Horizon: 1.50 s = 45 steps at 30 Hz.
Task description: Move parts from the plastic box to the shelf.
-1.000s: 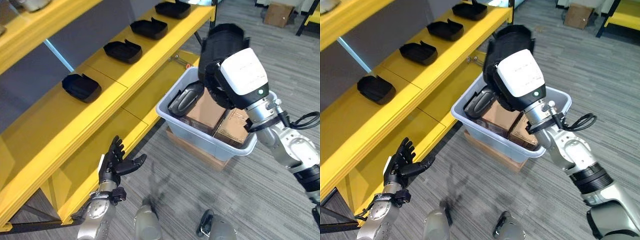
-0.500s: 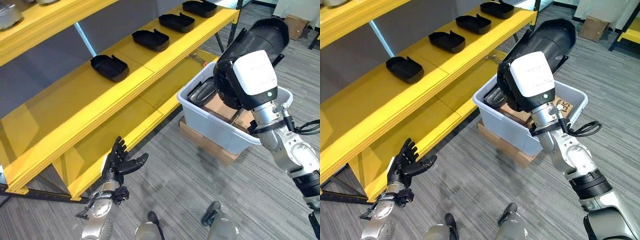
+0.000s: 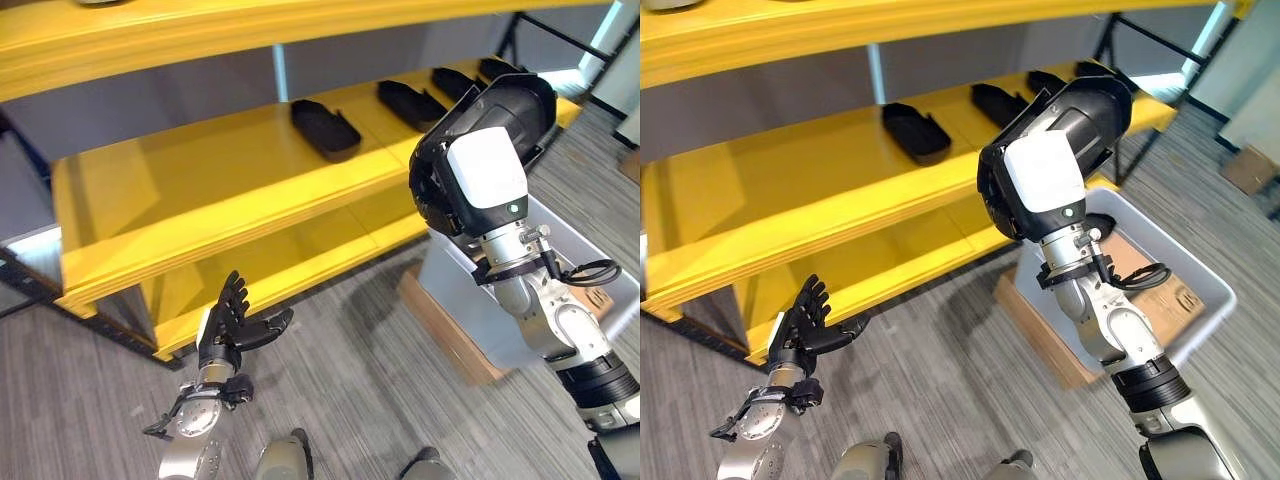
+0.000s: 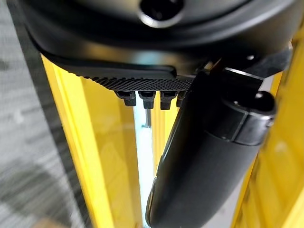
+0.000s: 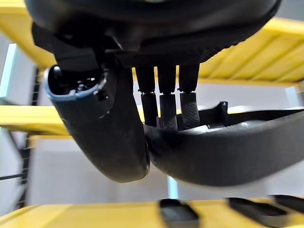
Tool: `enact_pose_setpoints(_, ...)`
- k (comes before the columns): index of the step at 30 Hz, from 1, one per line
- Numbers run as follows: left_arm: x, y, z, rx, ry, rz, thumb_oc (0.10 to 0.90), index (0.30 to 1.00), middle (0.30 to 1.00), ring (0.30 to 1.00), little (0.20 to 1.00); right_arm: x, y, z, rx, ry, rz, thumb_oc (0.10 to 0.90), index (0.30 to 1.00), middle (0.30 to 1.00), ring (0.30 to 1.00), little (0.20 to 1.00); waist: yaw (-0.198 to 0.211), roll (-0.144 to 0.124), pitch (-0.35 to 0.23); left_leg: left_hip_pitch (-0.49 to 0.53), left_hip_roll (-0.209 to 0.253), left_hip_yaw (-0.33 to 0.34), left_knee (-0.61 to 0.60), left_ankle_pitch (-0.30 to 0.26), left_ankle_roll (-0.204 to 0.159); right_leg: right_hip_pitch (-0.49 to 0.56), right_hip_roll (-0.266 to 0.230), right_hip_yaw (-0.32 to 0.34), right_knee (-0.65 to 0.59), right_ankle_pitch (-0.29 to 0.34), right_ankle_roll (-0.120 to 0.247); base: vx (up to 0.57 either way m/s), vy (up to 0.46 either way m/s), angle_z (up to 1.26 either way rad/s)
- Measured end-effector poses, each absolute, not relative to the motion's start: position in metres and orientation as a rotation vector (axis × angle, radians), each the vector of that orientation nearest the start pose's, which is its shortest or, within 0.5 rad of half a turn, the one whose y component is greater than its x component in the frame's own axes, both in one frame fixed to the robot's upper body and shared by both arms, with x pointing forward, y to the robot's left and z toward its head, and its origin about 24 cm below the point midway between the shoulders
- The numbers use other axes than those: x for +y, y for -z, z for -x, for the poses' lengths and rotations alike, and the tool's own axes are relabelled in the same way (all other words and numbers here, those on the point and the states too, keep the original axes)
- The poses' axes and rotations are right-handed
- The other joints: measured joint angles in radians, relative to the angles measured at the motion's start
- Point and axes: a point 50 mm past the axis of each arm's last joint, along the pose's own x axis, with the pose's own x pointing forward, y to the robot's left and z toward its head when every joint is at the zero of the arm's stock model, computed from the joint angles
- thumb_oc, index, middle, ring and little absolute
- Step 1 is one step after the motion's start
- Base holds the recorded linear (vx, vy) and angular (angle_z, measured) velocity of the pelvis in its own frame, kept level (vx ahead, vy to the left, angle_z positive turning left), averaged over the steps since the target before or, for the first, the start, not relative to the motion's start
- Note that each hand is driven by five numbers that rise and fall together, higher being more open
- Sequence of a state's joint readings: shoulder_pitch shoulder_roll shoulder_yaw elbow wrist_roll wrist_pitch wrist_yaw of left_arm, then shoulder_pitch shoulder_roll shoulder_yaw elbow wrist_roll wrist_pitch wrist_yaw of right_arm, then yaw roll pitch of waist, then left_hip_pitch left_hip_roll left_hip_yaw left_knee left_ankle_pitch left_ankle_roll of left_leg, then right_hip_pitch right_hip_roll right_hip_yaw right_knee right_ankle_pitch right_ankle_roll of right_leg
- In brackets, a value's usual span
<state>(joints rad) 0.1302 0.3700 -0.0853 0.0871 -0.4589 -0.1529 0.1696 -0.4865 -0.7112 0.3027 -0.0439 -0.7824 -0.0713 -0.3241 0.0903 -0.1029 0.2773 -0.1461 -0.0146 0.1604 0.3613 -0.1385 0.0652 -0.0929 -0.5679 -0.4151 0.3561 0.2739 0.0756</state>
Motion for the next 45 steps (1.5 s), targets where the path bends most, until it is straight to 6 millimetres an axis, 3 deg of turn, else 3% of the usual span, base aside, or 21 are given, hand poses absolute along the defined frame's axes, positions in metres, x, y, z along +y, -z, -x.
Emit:
enact_pose_setpoints(1, 0.228, -0.016, -0.220, 0.095, -0.182, 0.069, 0.900, 1.000, 1.000, 1.000, 1.000, -0.167, -0.195, -0.303, -0.830, 0.089, 1.414, 0.400, 0.300, 0.300, 0.300, 0.300, 0.003, 0.002, 0.001, -0.004, -0.008, -0.020, -0.006, 0.001, 0.007, -0.028, 0.015, 0.056, 0.048, -0.062, 0.042, 0.10, 0.126, 0.88)
enact_pose_setpoints(2, 0.233, -0.015, -0.219, 0.098, -0.199, 0.060, 0.900, 1.000, 1.000, 1.000, 1.000, -0.166, -0.193, -0.301, -0.834, 0.062, 1.422, 0.400, 0.300, 0.300, 0.300, 0.300, 0.002, 0.004, 0.003, -0.002, -0.015, -0.038, -0.028, 0.012, 0.022, -0.058, 0.059, 0.123, 0.106, -0.149, 0.055, 0.12, 0.098, 0.44)
enact_pose_setpoints(3, 0.235, -0.014, -0.219, 0.102, -0.207, 0.055, 0.900, 1.000, 1.000, 1.000, 1.000, -0.166, -0.191, -0.300, -0.833, 0.051, 1.424, 0.400, 0.300, 0.300, 0.300, 0.300, -0.008, 0.012, 0.007, 0.003, -0.022, -0.072, -0.050, 0.021, 0.039, -0.079, 0.133, 0.225, 0.141, -0.217, 0.052, 0.10, 0.068, 0.68)
enact_pose_setpoints(4, 0.237, -0.015, -0.221, 0.103, -0.220, 0.045, 0.900, 1.000, 1.000, 1.000, 1.000, -0.167, -0.187, -0.297, -0.825, 0.040, 1.425, 0.400, 0.300, 0.300, 0.300, 0.300, -0.030, 0.027, 0.018, 0.013, -0.021, -0.111, -0.087, 0.043, 0.056, -0.098, 0.238, 0.328, 0.167, -0.309, 0.044, 0.07, 0.008, 0.71)
enact_pose_setpoints(5, 0.240, -0.016, -0.221, 0.104, -0.221, 0.033, 0.900, 1.000, 1.000, 1.000, 1.000, -0.166, -0.185, -0.295, -0.823, 0.030, 1.425, 0.400, 0.300, 0.300, 0.300, 0.300, -0.037, 0.033, 0.024, 0.030, -0.025, -0.120, -0.122, 0.062, 0.059, -0.119, 0.286, 0.330, 0.169, -0.353, 0.043, 0.04, -0.056, 0.63)
enact_pose_setpoints(6, 0.239, -0.015, -0.221, 0.109, -0.213, 0.030, 0.900, 1.000, 1.000, 1.000, 1.000, -0.166, -0.184, -0.294, -0.820, 0.017, 1.431, 0.400, 0.300, 0.300, 0.300, 0.300, -0.038, 0.038, 0.028, 0.046, -0.033, -0.115, -0.149, 0.084, 0.041, -0.147, 0.300, 0.294, 0.160, -0.372, 0.038, 0.14, -0.149, 0.40)
enact_pose_setpoints(8, 0.229, -0.016, -0.226, 0.094, -0.189, 0.045, 0.900, 1.000, 1.000, 1.000, 1.000, -0.171, -0.187, -0.294, -0.823, 0.014, 1.460, 0.400, 0.300, 0.300, 0.300, 0.300, -0.070, 0.081, 0.060, 0.060, -0.056, -0.166, -0.152, 0.070, 0.059, -0.207, 0.336, 0.289, 0.044, -0.363, 0.047, 0.21, -0.238, 0.68)
enact_pose_setpoints(10, 0.224, -0.022, -0.234, 0.065, -0.177, 0.061, 0.900, 1.000, 1.000, 1.000, 1.000, -0.175, -0.189, -0.294, -0.817, 0.021, 1.487, 0.400, 0.300, 0.300, 0.300, 0.300, -0.087, 0.076, 0.079, 0.061, -0.086, -0.205, -0.156, 0.072, 0.026, -0.248, 0.302, 0.313, -0.174, -0.274, 0.088, 0.20, -0.221, 0.78)
enact_pose_setpoints(13, 0.218, -0.026, -0.241, 0.044, -0.160, 0.069, 0.900, 1.000, 1.000, 1.000, 1.000, -0.179, -0.189, -0.295, -0.795, 0.039, 1.493, 0.400, 0.300, 0.300, 0.300, 0.300, -0.097, 0.073, 0.106, 0.069, -0.115, -0.294, -0.117, 0.038, 0.005, -0.228, 0.242, 0.340, -0.394, -0.157, 0.087, 0.16, -0.273, 0.83)
enact_pose_setpoints(16, 0.212, -0.026, -0.247, 0.044, -0.145, 0.081, 0.900, 1.000, 1.000, 1.000, 1.000, -0.191, -0.190, -0.295, -0.760, 0.075, 1.518, 0.400, 0.300, 0.300, 0.300, 0.300, -0.118, 0.076, 0.123, 0.094, -0.116, -0.416, -0.103, 0.018, -0.031, -0.122, 0.245, 0.412, -0.416, -0.074, 0.083, 0.15, -0.347, 1.47)
enact_pose_setpoints(17, 0.211, -0.029, -0.249, 0.032, -0.151, 0.088, 0.900, 1.000, 1.000, 1.000, 1.000, -0.201, -0.198, -0.294, -0.757, 0.128, 1.518, 0.400, 0.300, 0.300, 0.300, 0.300, -0.117, 0.048, 0.122, 0.095, -0.115, -0.430, -0.100, -0.004, -0.070, -0.038, 0.268, 0.435, -0.369, -0.054, 0.067, 0.27, -0.458, 1.24)
enact_pose_setpoints(18, 0.210, -0.028, -0.251, 0.026, -0.170, 0.116, 0.900, 1.000, 1.000, 1.000, 1.000, -0.202, -0.213, -0.298, -0.792, 0.170, 1.526, 0.400, 0.300, 0.300, 0.300, 0.300, -0.091, 0.077, 0.139, 0.090, -0.057, -0.424, -0.098, -0.020, -0.106, -0.069, 0.319, 0.405, -0.305, -0.091, 0.095, 0.22, -0.376, 0.81)
enact_pose_setpoints(19, 0.211, -0.026, -0.250, 0.034, -0.172, 0.115, 0.900, 1.000, 1.000, 1.000, 1.000, -0.202, -0.218, -0.300, -0.797, 0.181, 1.520, 0.400, 0.300, 0.300, 0.300, 0.300, -0.092, 0.082, 0.139, 0.094, -0.014, -0.408, -0.115, -0.012, -0.123, -0.097, 0.354, 0.387, -0.226, -0.153, 0.067, 0.17, -0.378, 0.10)
enact_pose_setpoints(21, 0.210, -0.028, -0.248, 0.027, -0.162, 0.113, 0.900, 1.000, 1.000, 1.000, 1.000, -0.210, -0.232, -0.300, -0.819, 0.206, 1.539, 0.400, 0.300, 0.300, 0.300, 0.300, -0.104, 0.064, 0.139, 0.138, 0.113, -0.327, -0.155, 0.002, -0.151, -0.131, 0.444, 0.338, -0.074, -0.276, 0.000, 0.17, -0.413, 0.20)
enact_pose_setpoints(23, 0.212, -0.032, -0.248, 0.012, -0.170, 0.119, 0.900, 1.000, 1.000, 1.000, 1.000, -0.208, -0.249, -0.299, -0.879, 0.243, 1.548, 0.400, 0.300, 0.300, 0.300, 0.300, -0.129, 0.061, 0.136, 0.190, 0.175, -0.331, -0.255, 0.008, -0.192, -0.192, 0.477, 0.302, 0.085, -0.381, -0.033, 0.15, -0.330, 0.24)
enact_pose_setpoints(24, 0.214, -0.038, -0.248, -0.015, -0.177, 0.123, 0.900, 1.000, 1.000, 1.000, 1.000, -0.206, -0.263, -0.298, -0.925, 0.278, 1.547, 0.400, 0.300, 0.300, 0.300, 0.300, -0.128, 0.060, 0.134, 0.184, 0.203, -0.327, -0.285, 0.015, -0.188, -0.225, 0.494, 0.280, 0.109, -0.399, -0.060, 0.09, -0.178, 0.13)
enact_pose_setpoints(28, 0.213, -0.042, -0.248, -0.028, -0.183, 0.127, 0.900, 1.000, 1.000, 1.000, 1.000, -0.208, -0.269, -0.296, -0.948, 0.324, 1.536, 0.400, 0.300, 0.300, 0.300, 0.300, -0.133, 0.064, 0.132, 0.175, 0.224, -0.302, -0.306, 0.044, -0.178, -0.258, 0.506, 0.264, 0.143, -0.416, -0.089, 0.06, -0.092, 0.07)
enact_pose_setpoints(33, 0.213, -0.042, -0.248, -0.031, -0.183, 0.128, 0.900, 1.000, 1.000, 1.000, 1.000, -0.207, -0.267, -0.297, -0.941, 0.323, 1.532, 0.400, 0.300, 0.300, 0.300, 0.300, -0.138, 0.086, 0.120, 0.142, 0.213, -0.302, -0.305, 0.041, -0.203, -0.286, 0.487, 0.257, 0.150, -0.410, -0.099, 0.06, -0.008, 0.09)
enact_pose_setpoints(38, 0.215, -0.040, -0.246, -0.023, -0.210, 0.132, 0.900, 1.000, 1.000, 1.000, 1.000, -0.203, -0.266, -0.296, -0.963, 0.296, 1.528, 0.400, 0.300, 0.300, 0.300, 0.300, -0.112, 0.112, 0.095, 0.128, 0.183, -0.303, -0.298, 0.040, -0.208, -0.285, 0.459, 0.264, 0.125, -0.386, -0.082, 0.03, 0.031, 0.06)
enact_pose_setpoints(45, 0.222, -0.031, -0.236, 0.013, -0.261, 0.129, 0.900, 1.000, 1.000, 1.000, 1.000, -0.187, -0.250, -0.299, -0.972, 0.186, 1.532, 0.400, 0.300, 0.300, 0.300, 0.300, -0.107, 0.107, 0.044, 0.123, 0.168, -0.283, -0.299, 0.043, -0.213, -0.281, 0.454, 0.285, 0.090, -0.357, -0.069, 0.02, 0.038, -0.07)
